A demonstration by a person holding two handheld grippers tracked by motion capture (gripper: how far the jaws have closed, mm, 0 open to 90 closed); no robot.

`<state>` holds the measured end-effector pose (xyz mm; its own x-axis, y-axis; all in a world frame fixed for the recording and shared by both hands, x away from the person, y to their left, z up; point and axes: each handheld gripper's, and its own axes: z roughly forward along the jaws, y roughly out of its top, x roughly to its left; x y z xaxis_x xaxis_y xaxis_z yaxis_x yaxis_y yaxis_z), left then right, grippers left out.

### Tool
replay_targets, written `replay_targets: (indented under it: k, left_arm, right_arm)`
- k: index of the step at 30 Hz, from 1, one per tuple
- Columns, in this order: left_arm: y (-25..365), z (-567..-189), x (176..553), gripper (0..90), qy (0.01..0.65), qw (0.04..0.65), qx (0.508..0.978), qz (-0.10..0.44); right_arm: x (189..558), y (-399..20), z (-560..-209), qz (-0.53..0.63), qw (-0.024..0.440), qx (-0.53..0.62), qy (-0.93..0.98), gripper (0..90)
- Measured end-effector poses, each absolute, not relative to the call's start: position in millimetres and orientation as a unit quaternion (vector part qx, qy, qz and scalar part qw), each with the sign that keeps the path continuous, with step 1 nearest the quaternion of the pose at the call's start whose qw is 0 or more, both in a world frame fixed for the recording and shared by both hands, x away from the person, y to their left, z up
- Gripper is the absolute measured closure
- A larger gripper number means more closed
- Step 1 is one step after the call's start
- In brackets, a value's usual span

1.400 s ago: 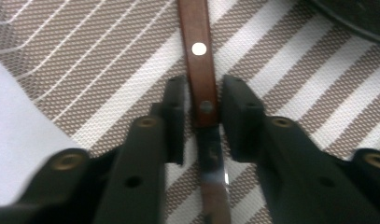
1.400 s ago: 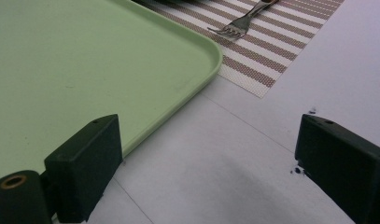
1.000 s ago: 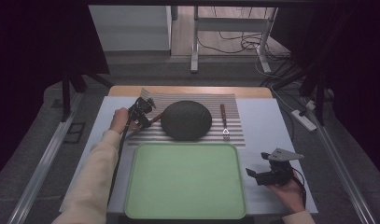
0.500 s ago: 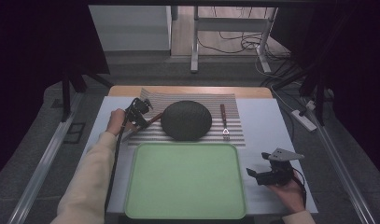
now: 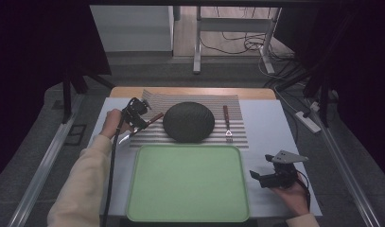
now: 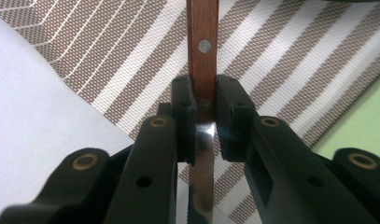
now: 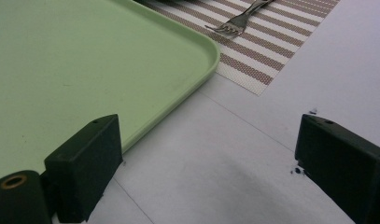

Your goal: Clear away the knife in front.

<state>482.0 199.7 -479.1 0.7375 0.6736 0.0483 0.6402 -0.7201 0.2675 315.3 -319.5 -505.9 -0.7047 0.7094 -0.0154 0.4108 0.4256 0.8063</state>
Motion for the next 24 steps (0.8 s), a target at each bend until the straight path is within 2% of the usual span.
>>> replay_targets:
  k: [11, 24]
  left_arm:
    - [192.7, -461.4, 453.7, 77.8, 0.33, 0.146, 0.93, 0.068]
    - [149.4, -445.3, 382.7, 77.7, 0.262, 0.191, 0.945, 0.053]
  right_arm:
    - [315.3, -319.9, -506.1, 0.414, 0.179, 0.34, 0.825, 7.5]
    - [315.3, -320.0, -505.8, 0.415, 0.177, 0.34, 0.825, 7.5]
